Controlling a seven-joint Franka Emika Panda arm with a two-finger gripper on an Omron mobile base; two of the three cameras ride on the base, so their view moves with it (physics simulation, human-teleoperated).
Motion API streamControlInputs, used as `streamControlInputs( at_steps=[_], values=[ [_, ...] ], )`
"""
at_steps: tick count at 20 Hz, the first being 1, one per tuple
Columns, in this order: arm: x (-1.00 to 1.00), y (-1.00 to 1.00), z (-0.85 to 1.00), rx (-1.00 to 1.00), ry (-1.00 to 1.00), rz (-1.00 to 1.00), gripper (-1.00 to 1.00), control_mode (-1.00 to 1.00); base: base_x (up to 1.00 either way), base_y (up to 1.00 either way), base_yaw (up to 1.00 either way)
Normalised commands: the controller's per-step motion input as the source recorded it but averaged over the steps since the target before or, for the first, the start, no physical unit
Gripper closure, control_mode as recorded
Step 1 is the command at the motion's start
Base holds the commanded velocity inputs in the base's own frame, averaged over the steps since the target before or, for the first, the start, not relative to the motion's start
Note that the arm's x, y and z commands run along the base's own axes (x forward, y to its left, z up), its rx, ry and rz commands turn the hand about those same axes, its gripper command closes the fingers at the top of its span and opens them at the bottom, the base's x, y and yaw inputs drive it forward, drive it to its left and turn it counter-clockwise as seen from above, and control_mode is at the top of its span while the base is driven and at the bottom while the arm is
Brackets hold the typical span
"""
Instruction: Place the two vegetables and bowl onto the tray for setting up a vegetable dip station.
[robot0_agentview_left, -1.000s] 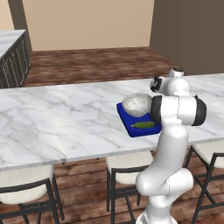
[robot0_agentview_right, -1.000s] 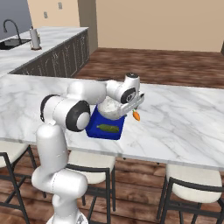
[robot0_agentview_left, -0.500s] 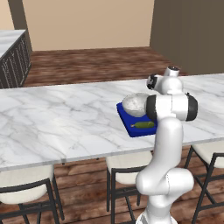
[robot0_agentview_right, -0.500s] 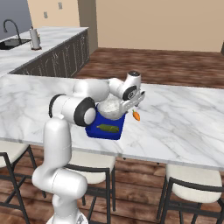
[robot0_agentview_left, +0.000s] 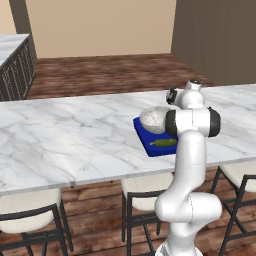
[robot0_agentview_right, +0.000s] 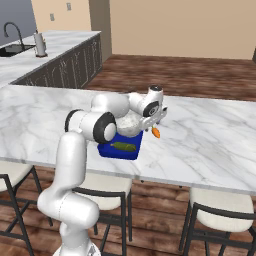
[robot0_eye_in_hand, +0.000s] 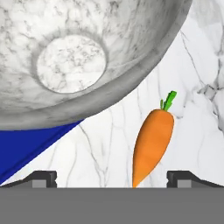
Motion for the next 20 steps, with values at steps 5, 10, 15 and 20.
streamControlInputs(
  at_steps=[5, 10, 15, 20],
  values=[
    [0.27, -0.08, -0.3, 0.0, 0.0, 0.0, -1.0, -1.0, 0.0, 0.0, 0.0],
    [0.16, -0.11, -0.26, 0.0, 0.0, 0.0, -1.0, -1.0, 0.0, 0.0, 0.0],
    [0.16, -0.03, -0.23, 0.0, 0.0, 0.0, -1.0, -1.0, 0.0, 0.0, 0.0],
    [0.19, 0.0, -0.21, 0.0, 0.0, 0.0, -1.0, -1.0, 0.0, 0.0, 0.0]
  ],
)
